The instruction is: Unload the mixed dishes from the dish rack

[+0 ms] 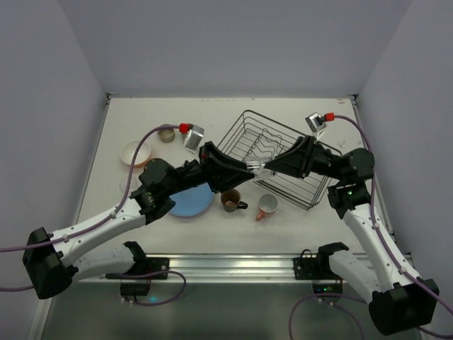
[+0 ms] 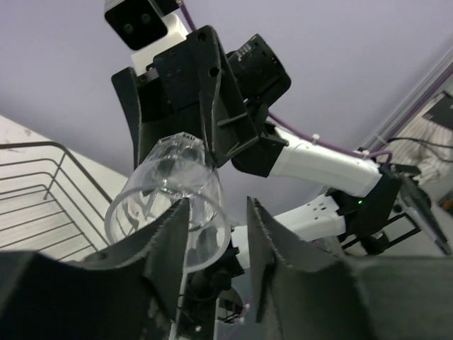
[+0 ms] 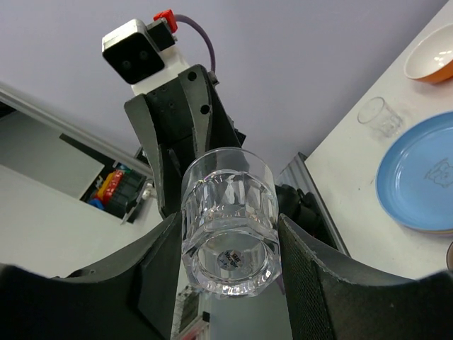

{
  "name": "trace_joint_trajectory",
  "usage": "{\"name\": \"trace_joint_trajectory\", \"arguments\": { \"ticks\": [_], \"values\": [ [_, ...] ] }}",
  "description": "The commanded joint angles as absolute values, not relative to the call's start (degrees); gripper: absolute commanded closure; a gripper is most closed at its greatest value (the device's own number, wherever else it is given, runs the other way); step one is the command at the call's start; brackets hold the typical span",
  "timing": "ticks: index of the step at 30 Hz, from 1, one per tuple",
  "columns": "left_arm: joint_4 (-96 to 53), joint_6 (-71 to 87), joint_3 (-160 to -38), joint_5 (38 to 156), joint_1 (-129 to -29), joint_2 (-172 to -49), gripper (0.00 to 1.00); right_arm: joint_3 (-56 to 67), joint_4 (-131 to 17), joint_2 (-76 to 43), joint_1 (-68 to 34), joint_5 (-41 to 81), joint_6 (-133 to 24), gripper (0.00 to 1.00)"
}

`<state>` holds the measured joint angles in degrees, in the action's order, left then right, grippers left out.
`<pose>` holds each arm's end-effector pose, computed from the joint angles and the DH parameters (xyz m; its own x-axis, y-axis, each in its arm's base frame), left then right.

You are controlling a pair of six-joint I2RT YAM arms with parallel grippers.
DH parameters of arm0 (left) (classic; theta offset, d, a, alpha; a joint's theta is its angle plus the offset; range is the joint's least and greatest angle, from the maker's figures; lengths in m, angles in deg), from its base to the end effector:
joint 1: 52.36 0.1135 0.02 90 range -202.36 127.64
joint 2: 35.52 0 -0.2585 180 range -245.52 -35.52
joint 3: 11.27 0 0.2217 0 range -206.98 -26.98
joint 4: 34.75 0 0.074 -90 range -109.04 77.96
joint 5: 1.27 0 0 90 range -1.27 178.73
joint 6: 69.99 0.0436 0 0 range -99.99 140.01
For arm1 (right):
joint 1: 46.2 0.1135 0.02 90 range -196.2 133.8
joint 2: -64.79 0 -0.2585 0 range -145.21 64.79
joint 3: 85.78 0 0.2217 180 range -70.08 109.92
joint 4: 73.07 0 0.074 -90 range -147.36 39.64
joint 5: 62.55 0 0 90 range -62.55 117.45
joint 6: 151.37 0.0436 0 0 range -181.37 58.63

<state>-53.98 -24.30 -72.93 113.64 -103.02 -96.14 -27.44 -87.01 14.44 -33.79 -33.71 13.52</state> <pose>0.1261 -0.1828 0.3821 -0.5078 -0.3799 -0.7732 0.8346 0.0056 -0.5509 0.1507 0.0723 0.3788 -0.7712 0.3071 -0.5577 -0.5860 -0.0002 0.8103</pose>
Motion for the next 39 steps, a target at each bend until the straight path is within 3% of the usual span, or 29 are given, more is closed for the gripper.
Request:
{"name": "trace_joint_trajectory", "arguments": {
  "ticks": [1, 6, 8, 11, 13, 15, 17, 19, 23, 28, 34, 39],
  "values": [
    [-57.89, -23.76, -76.02, 113.43, -103.6, -96.86, 0.64, -25.25, -90.5, 13.81, -32.49, -33.28, 13.69, 1.0],
    [-57.98, -23.67, -77.16, 113.78, -103.87, -98.36, 0.86, -24.03, -89.36, 13.72, -31.08, -32.93, 12.37, 1.0],
    [-57.11, -23.41, -77.69, 113.87, -104.04, -98.71, 1.0, -23.67, -89.01, 13.64, -30.38, -33.19, 11.41, 1.0],
    [-54.74, -22.01, -77.69, 112.64, -104.04, -97.49, 1.0, -23.76, -87.69, 13.81, -30.38, -32.93, 10.09, 0.99],
    [-52.1, -19.82, -77.69, 110.02, -103.95, -96.17, 1.0, -23.49, -86.46, 13.9, -30.46, -33.45, 9.47, 0.58],
    [-44.74, -17.27, -79.0, 107.55, -104.04, -94.07, 1.0, -22.89, -84.28, 14.34, -30.81, -32.49, 8.33, 0.01],
    [-34.49, -12.96, -81.28, 102.2, -104.04, -91.87, 1.0, -21.31, -78.67, 15.04, -32.04, -30.39, 3.27, 0.01],
    [-26.82, -8.76, -82.95, 94.23, -104.04, -90.37, 1.0, -16.92, -63.32, 15.74, -33.1, -26.27, -3.24, 0.01],
    [6.5, -6.0, -93.03, 73.31, -104.04, -89.91, 1.0, -8.39, -36.15, 17.85, -33.1, -7.29, -20.46, 0.01],
    [36.55, -11.79, -103.86, 49.67, -103.87, -94.83, 1.0, -5.65, -30.03, 20.14, -33.1, 1.17, -26.03, 0.01],
    [53.45, -17.33, -108.11, 48.74, -101.59, -97.74, 1.0, -6.71, -28.71, 20.84, -33.1, 0.3, -29.73, 0.01],
    [52.77, -16.91, -96.08, 59.24, -92.64, -95.38, 1.0, -8.64, -28.71, 22.25, -33.1, -1.37, -32.54, 0.01]
  ]
}}
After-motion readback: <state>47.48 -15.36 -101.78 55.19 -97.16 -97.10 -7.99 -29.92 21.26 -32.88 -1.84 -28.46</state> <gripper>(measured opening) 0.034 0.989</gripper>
